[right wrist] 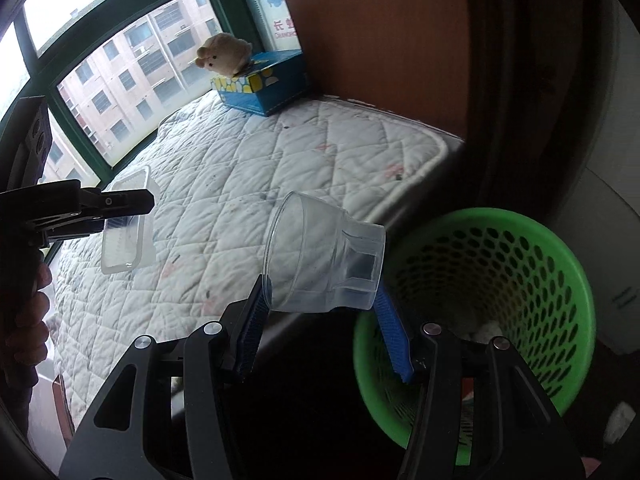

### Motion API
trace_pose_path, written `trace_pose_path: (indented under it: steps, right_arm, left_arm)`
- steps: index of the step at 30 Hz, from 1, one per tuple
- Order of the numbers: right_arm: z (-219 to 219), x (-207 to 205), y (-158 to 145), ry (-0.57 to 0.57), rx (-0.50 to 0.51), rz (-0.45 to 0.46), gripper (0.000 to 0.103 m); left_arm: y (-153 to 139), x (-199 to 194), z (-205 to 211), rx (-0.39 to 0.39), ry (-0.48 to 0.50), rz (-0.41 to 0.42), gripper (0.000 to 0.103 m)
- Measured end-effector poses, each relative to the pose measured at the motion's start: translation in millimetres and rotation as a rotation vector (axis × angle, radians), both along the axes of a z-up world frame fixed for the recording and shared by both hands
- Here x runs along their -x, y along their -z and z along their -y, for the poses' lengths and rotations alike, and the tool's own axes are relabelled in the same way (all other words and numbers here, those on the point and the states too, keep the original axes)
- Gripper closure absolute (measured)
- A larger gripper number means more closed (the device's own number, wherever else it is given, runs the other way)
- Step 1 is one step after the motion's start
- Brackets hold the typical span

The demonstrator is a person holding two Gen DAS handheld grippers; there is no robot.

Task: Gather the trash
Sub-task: 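Drop the cup from the right tool while the left tool drops the clear box into the basket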

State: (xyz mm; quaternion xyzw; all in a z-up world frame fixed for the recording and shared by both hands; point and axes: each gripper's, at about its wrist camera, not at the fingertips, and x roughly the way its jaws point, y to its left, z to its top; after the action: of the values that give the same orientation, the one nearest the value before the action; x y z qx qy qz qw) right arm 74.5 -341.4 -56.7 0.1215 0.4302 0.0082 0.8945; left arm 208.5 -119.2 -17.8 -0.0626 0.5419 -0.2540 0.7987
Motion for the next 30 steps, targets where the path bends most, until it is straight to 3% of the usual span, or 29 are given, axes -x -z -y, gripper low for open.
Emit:
trace_pose_path:
  steps: [20, 24, 30]
  right_arm:
    - [86.3, 65.2, 11.7, 0.191, 0.092, -0.063, 0.049]
    - [94.9, 72.9, 13.4, 0.216, 0.104, -0.065, 0.041]
    - [102.5, 81.6, 7.9, 0.238, 0.082, -0.044, 0.039]
  left_arm:
    - [11.5, 51.2, 121.2, -0.015, 0.192, -0.014, 0.046]
    - [15.7, 57.5, 137.1, -0.028, 0.213, -0.012, 0.046]
    - [21.8, 63.4, 156.2, -0.040, 0.244, -0.016, 0.046]
